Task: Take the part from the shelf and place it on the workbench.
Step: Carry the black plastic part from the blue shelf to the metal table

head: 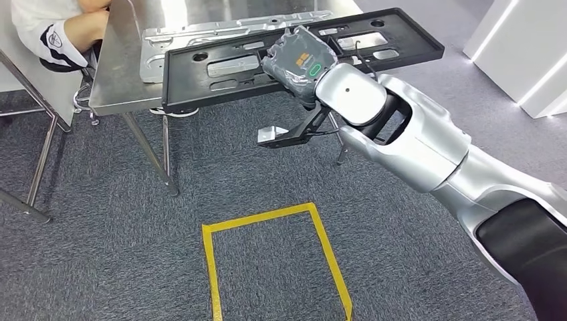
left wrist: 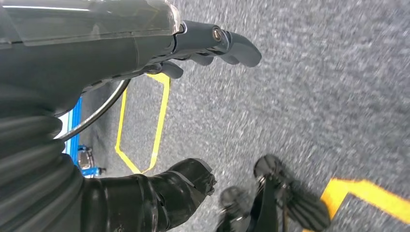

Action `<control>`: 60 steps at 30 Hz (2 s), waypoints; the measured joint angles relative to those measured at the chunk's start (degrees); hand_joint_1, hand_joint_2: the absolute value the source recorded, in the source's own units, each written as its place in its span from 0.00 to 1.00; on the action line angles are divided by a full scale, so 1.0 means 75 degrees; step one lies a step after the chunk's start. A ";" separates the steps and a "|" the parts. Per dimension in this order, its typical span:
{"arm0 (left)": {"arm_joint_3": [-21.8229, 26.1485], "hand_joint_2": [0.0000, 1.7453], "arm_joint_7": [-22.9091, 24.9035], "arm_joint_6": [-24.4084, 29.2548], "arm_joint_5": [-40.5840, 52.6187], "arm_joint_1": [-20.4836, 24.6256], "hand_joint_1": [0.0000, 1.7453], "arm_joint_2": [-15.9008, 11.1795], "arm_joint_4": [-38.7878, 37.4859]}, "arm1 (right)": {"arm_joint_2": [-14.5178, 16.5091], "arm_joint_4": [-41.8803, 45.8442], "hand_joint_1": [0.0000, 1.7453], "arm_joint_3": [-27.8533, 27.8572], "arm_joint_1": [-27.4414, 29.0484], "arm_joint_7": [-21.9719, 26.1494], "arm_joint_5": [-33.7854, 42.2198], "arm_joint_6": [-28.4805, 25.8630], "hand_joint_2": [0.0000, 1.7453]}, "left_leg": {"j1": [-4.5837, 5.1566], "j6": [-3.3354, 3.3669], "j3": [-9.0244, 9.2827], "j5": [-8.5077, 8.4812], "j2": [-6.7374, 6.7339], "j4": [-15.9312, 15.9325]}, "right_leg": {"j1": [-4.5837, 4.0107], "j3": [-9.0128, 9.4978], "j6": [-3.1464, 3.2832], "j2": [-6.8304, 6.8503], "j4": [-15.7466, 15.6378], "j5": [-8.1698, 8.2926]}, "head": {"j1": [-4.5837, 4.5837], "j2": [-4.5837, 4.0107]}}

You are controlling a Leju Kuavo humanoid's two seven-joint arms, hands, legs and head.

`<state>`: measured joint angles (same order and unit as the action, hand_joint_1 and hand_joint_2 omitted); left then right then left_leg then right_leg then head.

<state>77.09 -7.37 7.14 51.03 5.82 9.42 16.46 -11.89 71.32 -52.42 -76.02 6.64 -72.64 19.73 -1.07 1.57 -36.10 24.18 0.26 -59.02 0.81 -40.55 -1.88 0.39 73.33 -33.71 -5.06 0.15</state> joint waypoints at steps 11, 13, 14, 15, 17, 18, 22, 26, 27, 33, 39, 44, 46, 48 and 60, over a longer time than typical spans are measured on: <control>-0.0015 1.00 -0.0130 0.0007 0.0089 0.0008 0.00 0.0042 0.0014 | -0.0012 -0.0029 1.00 -0.0011 -0.0039 0.0000 0.0009 -0.0034 1.00 | 0.0063 -0.0213 0.0009 0.0146 0.0088 -0.0117 | -0.0089 0.0859 0.0364 -0.0018 -0.2009 0.1060 | 0.0003 -0.0002; -0.0017 1.00 -0.0154 0.0003 0.0120 -0.0003 0.00 0.0034 0.0023 | -0.0001 -0.0030 1.00 -0.0011 -0.0058 -0.0013 0.0007 -0.0032 1.00 | 0.0039 -0.0276 -0.0281 0.0494 0.0055 -0.0782 | -0.0042 0.0952 0.0420 0.0012 -0.2083 0.1073 | 0.0000 -0.0001; -0.0017 1.00 -0.0161 0.0001 0.0130 -0.0008 0.00 0.0034 0.0023 | -0.0001 -0.0032 1.00 -0.0015 -0.0064 -0.0018 0.0007 -0.0031 1.00 | 0.0023 -0.0311 -0.0523 0.0723 0.0040 -0.1278 | -0.0038 0.0974 0.0442 0.0014 -0.2086 0.1061 | -0.0001 -0.0001; -0.0017 1.00 -0.0160 -0.0001 0.0136 -0.0010 0.00 0.0033 0.0023 | 0.0003 -0.0032 1.00 -0.0020 -0.0064 -0.0018 0.0007 -0.0029 1.00 | 0.0004 -0.0346 -0.0768 0.0889 0.0032 -0.1743 | -0.0039 0.0993 0.0449 0.0015 -0.2081 0.1045 | -0.0002 -0.0001; -0.0017 1.00 -0.0152 0.0005 0.0140 -0.0016 0.00 0.0024 0.0024 | 0.0007 -0.0032 1.00 -0.0032 -0.0059 -0.0015 0.0008 -0.0027 1.00 | -0.0023 -0.0401 -0.0970 0.0810 0.0017 -0.2007 | -0.0033 0.1037 0.0427 0.0013 -0.2057 0.0995 | -0.0002 -0.0001; -0.0017 1.00 -0.0145 0.0008 0.0145 -0.0020 0.00 0.0017 0.0025 | 0.0008 -0.0032 1.00 -0.0034 -0.0061 -0.0015 0.0007 -0.0026 1.00 | -0.0035 -0.0418 -0.0858 0.0558 0.0008 -0.1707 | -0.0023 0.1067 0.0405 0.0012 -0.2034 0.0955 | -0.0004 -0.0001; -0.0022 1.00 -0.0130 0.0016 0.0189 -0.0036 0.00 0.0000 0.0029 | 0.0005 -0.0035 1.00 -0.0034 -0.0079 -0.0017 0.0005 -0.0025 1.00 | -0.0007 -0.0337 -0.0105 -0.0103 -0.0048 -0.0088 | -0.0038 0.1133 0.0258 0.0020 -0.1944 0.0772 | 0.0001 -0.0002; -0.0109 1.00 -0.0132 0.0052 0.0355 -0.0048 0.00 -0.0001 0.0032 | 0.0000 -0.0039 1.00 -0.0033 -0.0103 -0.0018 0.0003 -0.0033 1.00 | -0.0027 -0.0115 0.0051 -0.0021 -0.0021 0.0075 | -0.0049 0.1132 0.0115 0.0015 -0.1755 0.0727 | 0.0007 -0.0001; -0.0133 1.00 -0.0133 0.0056 0.0373 -0.0054 0.00 -0.0001 0.0032 | -0.0006 -0.0039 1.00 -0.0032 -0.0118 -0.0018 -0.0002 -0.0033 1.00 | -0.0034 -0.0070 0.0113 -0.0008 -0.0017 0.0100 | -0.0035 0.1012 0.0087 0.0003 -0.1508 0.0597 | 0.0009 -0.0001; -0.0201 1.00 -0.0137 0.0055 0.0388 -0.0056 0.00 -0.0008 0.0043 | -0.0020 -0.0044 1.00 -0.0034 -0.0108 -0.0017 -0.0048 -0.0031 1.00 | -0.0036 -0.0016 0.0305 0.0176 0.0023 0.0090 | 0.0020 -0.0109 0.0024 -0.0031 -0.0106 0.0377 | 0.0013 -0.0001; -0.0216 1.00 -0.0162 0.0050 0.0374 -0.0053 0.00 0.0006 0.0044 | -0.0034 -0.0050 1.00 -0.0034 -0.0142 -0.0023 -0.0086 -0.0021 1.00 | -0.0015 -0.0246 0.0525 0.0370 0.0051 0.0069 | -0.0069 0.0523 0.0222 -0.0031 -0.1891 0.1199 | 0.0047 -0.0001; -0.0219 1.00 -0.0188 0.0011 0.0352 -0.0059 0.00 0.0004 0.0047 | -0.0044 -0.0053 1.00 -0.0034 -0.0196 -0.0022 -0.0107 -0.0009 1.00 | -0.0030 -0.0382 -0.0020 0.0913 0.0007 -0.1103 | -0.0044 0.0755 0.0454 -0.0050 -0.1921 0.1153 | 0.0044 -0.0001; -0.0219 1.00 -0.0178 0.0009 0.0341 -0.0056 0.00 0.0001 0.0047 | -0.0044 -0.0056 1.00 -0.0036 -0.0186 -0.0017 -0.0107 -0.0004 1.00 | -0.0026 -0.0399 -0.0612 0.1141 0.0006 -0.1939 | -0.0087 0.0804 0.0488 -0.0065 -0.1914 0.1088 | 0.0042 -0.0001; -0.0219 1.00 -0.0158 0.0010 0.0340 -0.0063 0.00 -0.0002 0.0047 | -0.0044 -0.0058 1.00 -0.0037 -0.0172 -0.0012 -0.0107 -0.0002 1.00 | -0.0006 -0.0341 -0.0752 0.0819 0.0006 -0.1802 | -0.0138 0.0903 0.0499 -0.0079 -0.1908 0.1002 | 0.0041 -0.0001; -0.0219 1.00 -0.0120 0.0024 0.0342 -0.0065 0.00 -0.0026 0.0050 | -0.0082 -0.0079 1.00 -0.0032 -0.0285 0.0020 -0.0106 0.0027 1.00 | 0.0062 0.0086 0.0315 -0.0112 -0.0045 0.0400 | -0.0071 0.0341 0.0147 -0.0066 -0.0500 0.0171 | 0.0090 0.0000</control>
<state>75.44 -8.27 7.32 53.59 5.33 9.22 16.83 -12.51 70.73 -52.66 -78.16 6.79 -73.43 19.93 -0.61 2.21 -33.74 23.34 -0.08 -56.02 0.28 -37.99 -0.79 -0.10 69.58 -32.43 -4.38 0.15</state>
